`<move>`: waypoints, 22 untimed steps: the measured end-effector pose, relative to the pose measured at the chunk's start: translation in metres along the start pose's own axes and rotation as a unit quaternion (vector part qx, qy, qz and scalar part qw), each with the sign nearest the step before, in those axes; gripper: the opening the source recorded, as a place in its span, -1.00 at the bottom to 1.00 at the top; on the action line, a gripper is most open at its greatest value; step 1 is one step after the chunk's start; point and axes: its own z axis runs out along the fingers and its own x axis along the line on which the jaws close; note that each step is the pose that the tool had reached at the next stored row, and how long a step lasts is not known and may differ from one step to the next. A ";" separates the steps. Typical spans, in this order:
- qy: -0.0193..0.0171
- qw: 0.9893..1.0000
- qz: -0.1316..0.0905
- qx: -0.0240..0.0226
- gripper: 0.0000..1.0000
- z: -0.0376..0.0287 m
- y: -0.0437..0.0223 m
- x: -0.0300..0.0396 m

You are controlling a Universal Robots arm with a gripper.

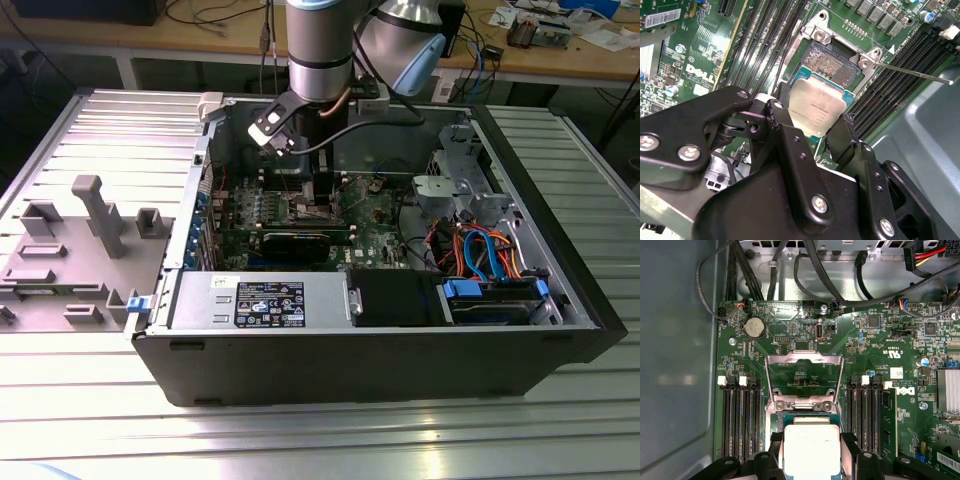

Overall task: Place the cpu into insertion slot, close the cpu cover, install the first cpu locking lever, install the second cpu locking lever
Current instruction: 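Place the cpu into insertion slot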

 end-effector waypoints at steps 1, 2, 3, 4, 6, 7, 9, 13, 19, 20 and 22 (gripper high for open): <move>0.000 1.000 0.000 0.000 0.08 0.0000 0.0000 0.0000; 0.000 1.000 0.000 0.000 0.08 0.0001 0.0000 0.0000; 0.000 1.000 0.000 0.000 0.08 0.0002 0.0000 0.0000; 0.000 1.000 0.000 0.000 0.08 0.0003 0.0000 0.0000; 0.000 1.000 0.000 0.000 0.08 0.0004 0.0000 0.0000; 0.000 1.000 0.000 0.000 0.08 0.0004 0.0000 0.0000; 0.000 1.000 0.000 0.000 0.08 0.0006 -0.0001 0.0000; 0.000 1.000 0.000 0.000 0.08 0.0046 -0.0014 0.0000; 0.000 1.000 0.000 0.000 0.08 0.0177 -0.0050 0.0002; 0.000 1.000 0.000 0.000 0.08 0.0194 -0.0058 0.0002; 0.000 1.000 0.000 0.000 0.08 0.0221 -0.0076 0.0003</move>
